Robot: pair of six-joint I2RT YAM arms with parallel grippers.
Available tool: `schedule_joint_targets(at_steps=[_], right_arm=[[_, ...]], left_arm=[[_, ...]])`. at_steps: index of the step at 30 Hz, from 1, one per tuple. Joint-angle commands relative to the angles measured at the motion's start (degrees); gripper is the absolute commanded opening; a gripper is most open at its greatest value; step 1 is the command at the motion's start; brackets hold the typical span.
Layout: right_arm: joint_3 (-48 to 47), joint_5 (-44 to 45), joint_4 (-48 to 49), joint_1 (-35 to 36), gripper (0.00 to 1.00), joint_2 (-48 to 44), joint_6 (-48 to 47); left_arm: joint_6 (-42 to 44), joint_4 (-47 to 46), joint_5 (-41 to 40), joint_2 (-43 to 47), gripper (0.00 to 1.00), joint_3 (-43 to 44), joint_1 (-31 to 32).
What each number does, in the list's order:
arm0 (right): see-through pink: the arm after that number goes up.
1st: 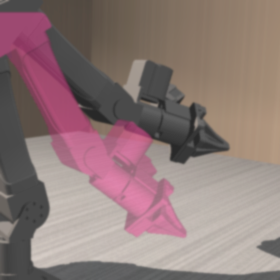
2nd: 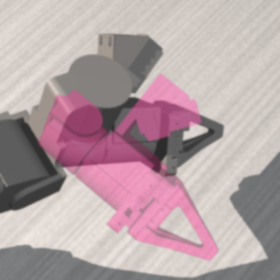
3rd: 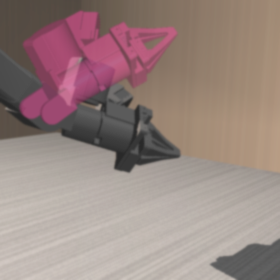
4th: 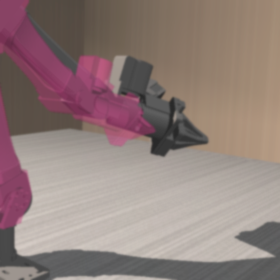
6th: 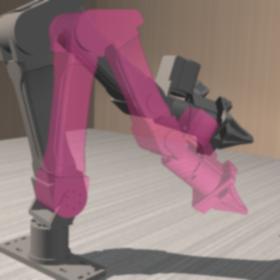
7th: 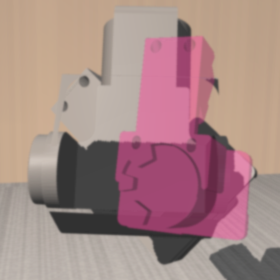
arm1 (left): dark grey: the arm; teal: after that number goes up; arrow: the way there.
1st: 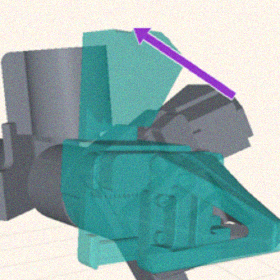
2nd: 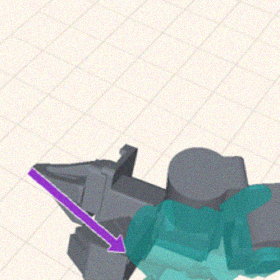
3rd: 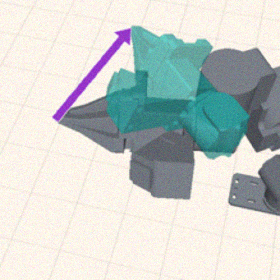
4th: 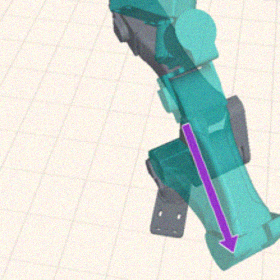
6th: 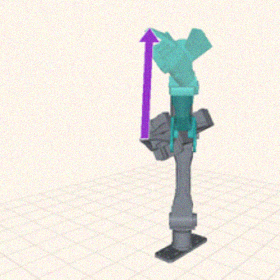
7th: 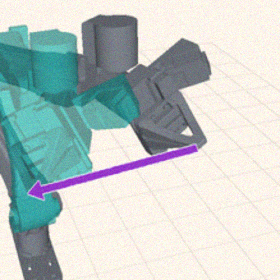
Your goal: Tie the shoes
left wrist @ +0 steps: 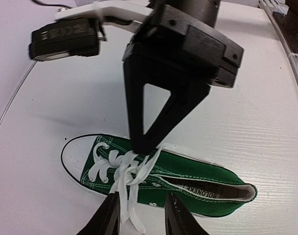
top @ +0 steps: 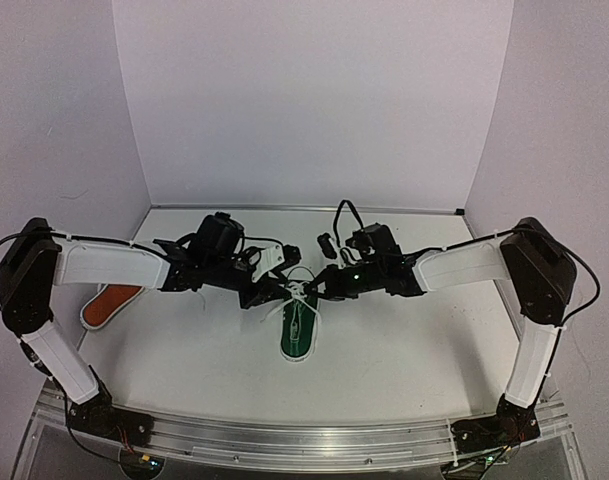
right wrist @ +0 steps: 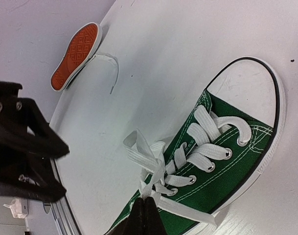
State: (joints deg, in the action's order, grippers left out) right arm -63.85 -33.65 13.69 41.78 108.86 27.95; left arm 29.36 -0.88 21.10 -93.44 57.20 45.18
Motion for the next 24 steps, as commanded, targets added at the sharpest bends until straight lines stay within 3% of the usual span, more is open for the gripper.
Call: schedule_joint_targets(at_steps=[1,13,24], right_arm=[[-1.4,0.3,2.0,0.1,0.0,1.3,1.4],[-2.2,0.4,2.0,0.1,0.0,2.2,2.4],[-2.6,0.3,2.0,0.1,0.0,2.8,2.7]], left_arm=[[7.1,4.3,-2.9,-2.8,0.31,5.2,2.4],[12.3,10.1,-5.3,-9.3,0.28,13.5,4.0],[14.3,12.9,-7.6,-13.2,0.26,14.8,4.0]])
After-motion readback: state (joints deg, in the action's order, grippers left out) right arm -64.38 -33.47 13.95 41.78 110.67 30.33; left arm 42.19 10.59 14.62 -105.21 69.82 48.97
